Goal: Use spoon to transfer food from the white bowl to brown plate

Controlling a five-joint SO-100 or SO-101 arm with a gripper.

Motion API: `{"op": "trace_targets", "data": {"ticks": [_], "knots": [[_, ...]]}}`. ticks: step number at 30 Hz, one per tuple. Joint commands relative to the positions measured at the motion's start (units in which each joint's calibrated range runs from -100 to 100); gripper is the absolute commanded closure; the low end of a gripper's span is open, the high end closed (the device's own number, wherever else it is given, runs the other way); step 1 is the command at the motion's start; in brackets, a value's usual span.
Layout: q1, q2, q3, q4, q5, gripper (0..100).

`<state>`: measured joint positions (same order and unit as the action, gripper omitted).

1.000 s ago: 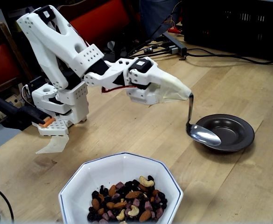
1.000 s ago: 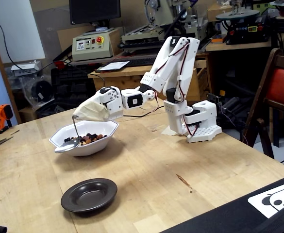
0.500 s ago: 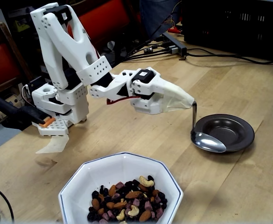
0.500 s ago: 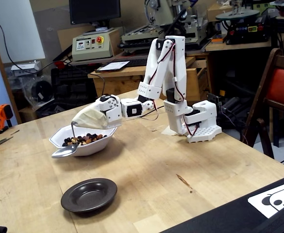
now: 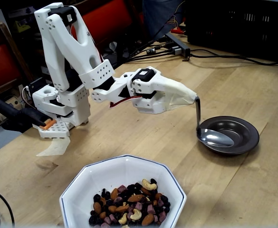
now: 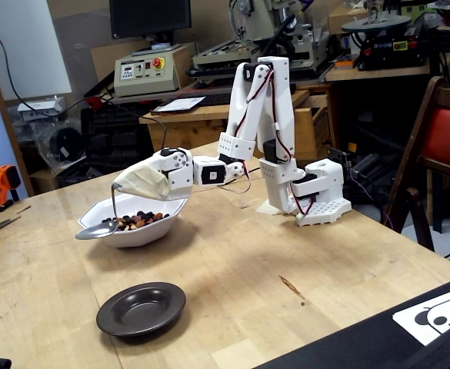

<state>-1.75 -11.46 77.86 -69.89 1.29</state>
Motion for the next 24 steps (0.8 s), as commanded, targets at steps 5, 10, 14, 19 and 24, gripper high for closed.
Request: {"op": "trace_targets", "data": {"ticks": [5,10,14,19,24], "knots": [[5.1,0.0,-3.5,-1.5,4.4,98],[8.0,0.0,-3.5,-1.4,4.4,98],[9.7,-0.1,-3.4,-1.4,1.8,98],[12.9,-0.5,-3.4,-1.4,-0.4,98],[16.8,-0.4,-3.4,-1.4,-0.4,97]]}}
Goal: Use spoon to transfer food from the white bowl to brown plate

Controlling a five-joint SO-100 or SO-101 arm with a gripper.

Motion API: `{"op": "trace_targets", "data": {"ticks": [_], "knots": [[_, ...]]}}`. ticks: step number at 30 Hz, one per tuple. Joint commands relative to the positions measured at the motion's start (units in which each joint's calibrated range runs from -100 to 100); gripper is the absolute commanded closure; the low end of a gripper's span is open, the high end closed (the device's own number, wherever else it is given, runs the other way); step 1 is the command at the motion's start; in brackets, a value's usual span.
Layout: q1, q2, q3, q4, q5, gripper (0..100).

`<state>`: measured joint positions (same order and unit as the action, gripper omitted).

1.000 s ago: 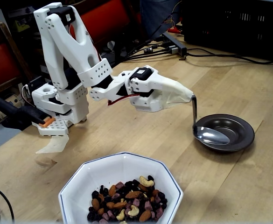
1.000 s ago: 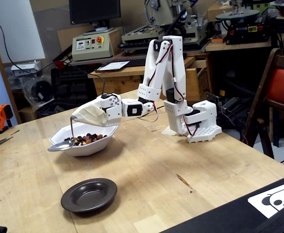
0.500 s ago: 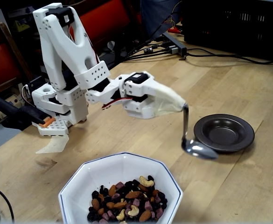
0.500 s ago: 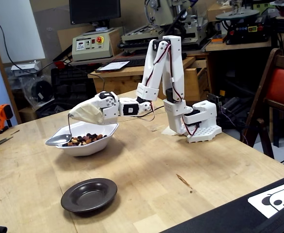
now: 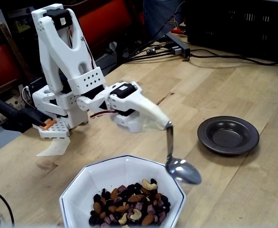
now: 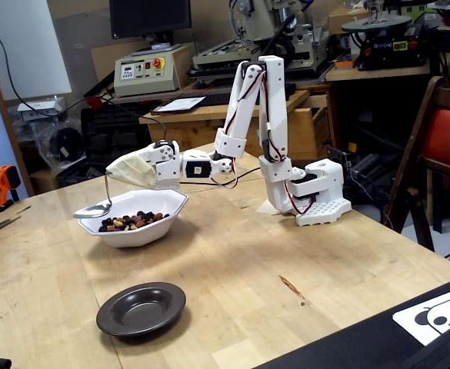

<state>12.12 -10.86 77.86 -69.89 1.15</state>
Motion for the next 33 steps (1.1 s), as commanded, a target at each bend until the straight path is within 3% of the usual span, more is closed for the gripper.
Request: {"op": "trace_targets", "data": {"ticks": [1,33], "knots": [[3.7,-0.9,-3.4,-1.4,-0.4,97],[19.1,-0.6,-2.8,-1.4,-0.2,97]]}}
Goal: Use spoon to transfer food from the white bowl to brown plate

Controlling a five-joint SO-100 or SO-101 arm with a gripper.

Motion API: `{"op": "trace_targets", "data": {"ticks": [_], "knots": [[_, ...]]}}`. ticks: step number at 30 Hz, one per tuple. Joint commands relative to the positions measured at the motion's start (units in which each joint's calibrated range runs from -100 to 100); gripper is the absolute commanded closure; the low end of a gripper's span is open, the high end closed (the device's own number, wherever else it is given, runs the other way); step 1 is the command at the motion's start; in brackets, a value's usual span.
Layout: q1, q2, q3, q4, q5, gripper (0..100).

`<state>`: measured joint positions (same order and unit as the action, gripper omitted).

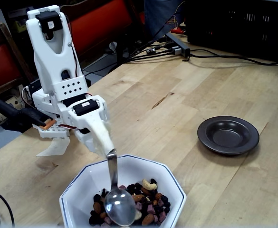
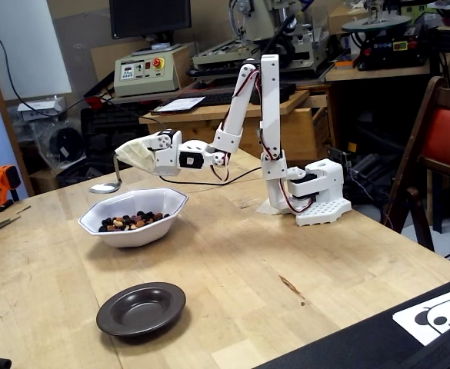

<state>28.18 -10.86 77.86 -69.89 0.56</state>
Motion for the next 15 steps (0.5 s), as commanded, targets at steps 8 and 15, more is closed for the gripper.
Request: {"op": "trace_targets", "data": {"ticks": [8,15], "knots": [[2.9,-1.1,-2.6,-1.5,0.3,97],[2.6,-1.2,-2.6,-1.4,0.3,98]]}}
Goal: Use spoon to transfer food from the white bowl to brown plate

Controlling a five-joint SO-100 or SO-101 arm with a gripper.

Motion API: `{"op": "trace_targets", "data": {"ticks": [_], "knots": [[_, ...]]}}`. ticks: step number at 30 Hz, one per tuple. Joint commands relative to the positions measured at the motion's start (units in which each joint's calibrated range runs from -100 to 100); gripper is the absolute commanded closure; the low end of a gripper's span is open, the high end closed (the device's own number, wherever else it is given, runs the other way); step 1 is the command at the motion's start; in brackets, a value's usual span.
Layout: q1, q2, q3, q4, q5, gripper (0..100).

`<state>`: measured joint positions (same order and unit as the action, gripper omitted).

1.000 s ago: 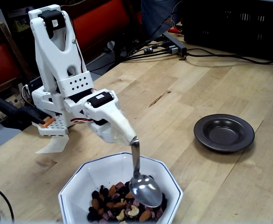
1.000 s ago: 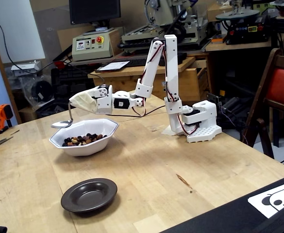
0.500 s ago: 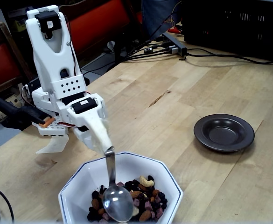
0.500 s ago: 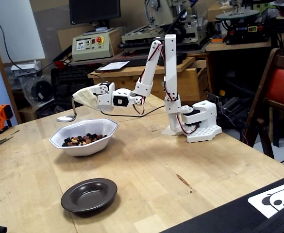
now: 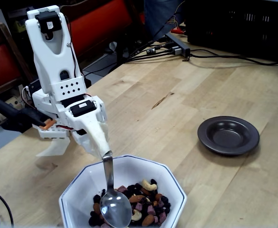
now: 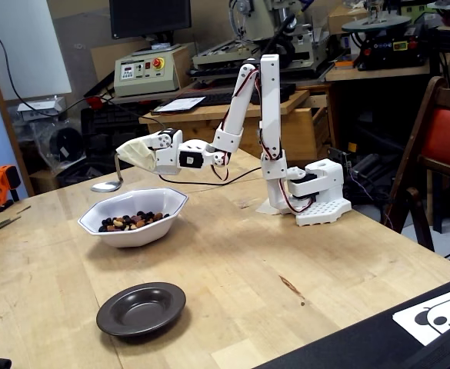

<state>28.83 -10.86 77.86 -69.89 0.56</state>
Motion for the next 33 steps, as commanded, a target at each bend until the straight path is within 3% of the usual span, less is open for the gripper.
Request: {"op": "trace_targets", "data": {"ticks": [1,21,33], "knots": [[1.9,-1.2,-2.6,-1.4,0.3,98],[2.0,-1.9,1.2,-1.4,0.0,98],[1.9,-19.6,15.0,1.2,0.0,98]]}}
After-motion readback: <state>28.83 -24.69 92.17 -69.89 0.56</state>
